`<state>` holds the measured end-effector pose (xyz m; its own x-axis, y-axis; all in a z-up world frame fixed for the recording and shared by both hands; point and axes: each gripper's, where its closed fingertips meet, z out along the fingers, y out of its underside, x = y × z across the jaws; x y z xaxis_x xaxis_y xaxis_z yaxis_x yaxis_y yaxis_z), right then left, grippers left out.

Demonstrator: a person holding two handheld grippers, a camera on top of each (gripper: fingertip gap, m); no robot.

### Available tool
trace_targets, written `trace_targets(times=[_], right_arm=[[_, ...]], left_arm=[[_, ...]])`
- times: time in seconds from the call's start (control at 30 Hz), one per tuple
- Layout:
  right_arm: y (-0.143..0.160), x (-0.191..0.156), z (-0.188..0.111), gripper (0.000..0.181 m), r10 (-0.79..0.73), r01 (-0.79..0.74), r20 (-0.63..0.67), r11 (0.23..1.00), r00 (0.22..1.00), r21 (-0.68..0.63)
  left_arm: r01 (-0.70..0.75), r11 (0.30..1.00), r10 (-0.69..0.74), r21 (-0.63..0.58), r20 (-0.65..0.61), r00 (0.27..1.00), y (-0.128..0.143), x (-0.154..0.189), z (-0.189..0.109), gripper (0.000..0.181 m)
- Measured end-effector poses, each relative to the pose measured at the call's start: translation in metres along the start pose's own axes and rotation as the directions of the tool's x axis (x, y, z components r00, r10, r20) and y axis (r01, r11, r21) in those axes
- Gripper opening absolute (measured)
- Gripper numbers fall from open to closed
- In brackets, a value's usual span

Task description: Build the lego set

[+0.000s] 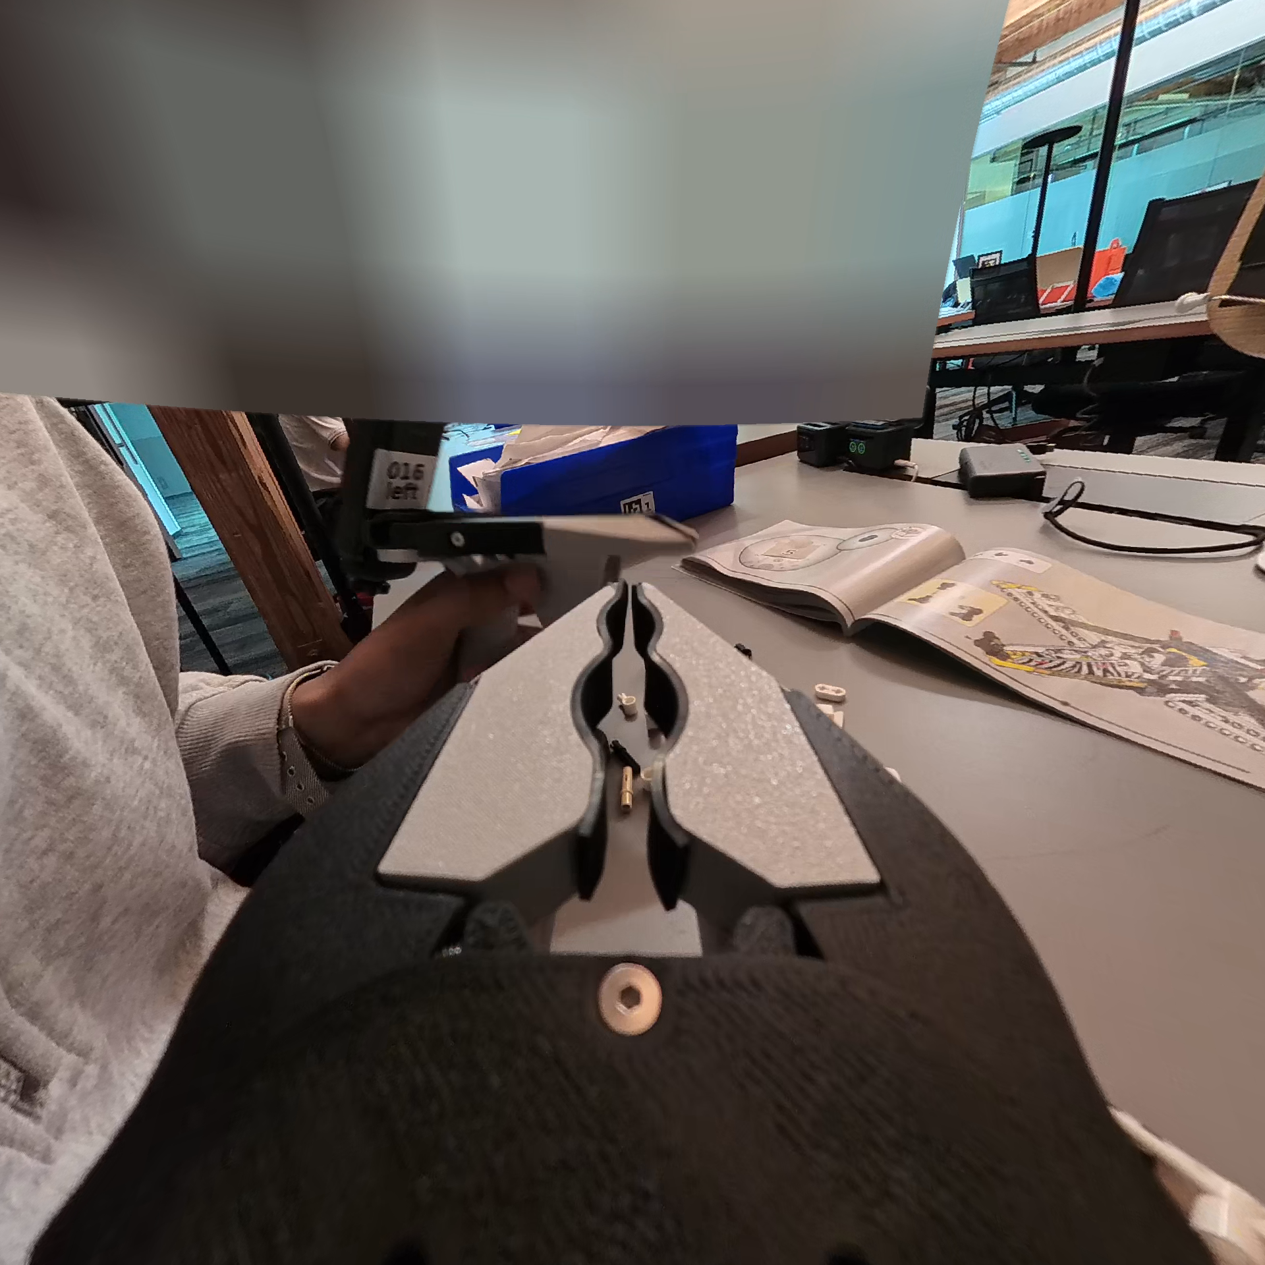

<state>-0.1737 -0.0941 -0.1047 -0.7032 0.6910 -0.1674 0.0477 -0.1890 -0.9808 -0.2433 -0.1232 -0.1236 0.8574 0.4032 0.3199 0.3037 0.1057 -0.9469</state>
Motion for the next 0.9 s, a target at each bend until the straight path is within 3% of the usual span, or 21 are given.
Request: trace_targets(times=[0.1, 0.2, 0.37, 0.7, 0.9], right_arm=[[0.000, 0.000, 0.000, 0.000, 0.003, -0.003, 0.001, 1.000, 1.000, 0.003], [0.000, 0.000, 0.000, 0.000, 0.007, -0.007, 0.002, 1.000, 1.000, 0.004], [0.000, 0.000, 0.000, 0.000, 0.009, -0.009, 0.004, 1.000, 1.000, 0.004], [-0.001, 0.000, 0.000, 0.000, 0.013, -0.013, 0.007, 1.000, 1.000, 0.011], [-0.001, 0.000, 0.000, 0.000, 0.012, -0.012, 0.007, 1.000, 1.000, 0.009]], left_arm=[[-0.022, 0.995, 0.018, 0.099, 0.037, 0.999, -0.018, -0.009, -0.015, 0.000], [-0.004, 0.995, -0.004, 0.103, 0.069, 0.998, -0.021, -0.023, -0.022, 0.000], [0.064, 0.998, -0.065, 0.012, 0.079, 0.995, -0.006, -0.037, -0.017, 0.001], [0.061, 0.991, -0.050, -0.119, 0.092, 0.994, 0.012, -0.037, -0.007, 0.000], [0.093, 0.931, -0.062, -0.354, 0.098, 0.993, 0.048, -0.033, 0.005, 0.000]])
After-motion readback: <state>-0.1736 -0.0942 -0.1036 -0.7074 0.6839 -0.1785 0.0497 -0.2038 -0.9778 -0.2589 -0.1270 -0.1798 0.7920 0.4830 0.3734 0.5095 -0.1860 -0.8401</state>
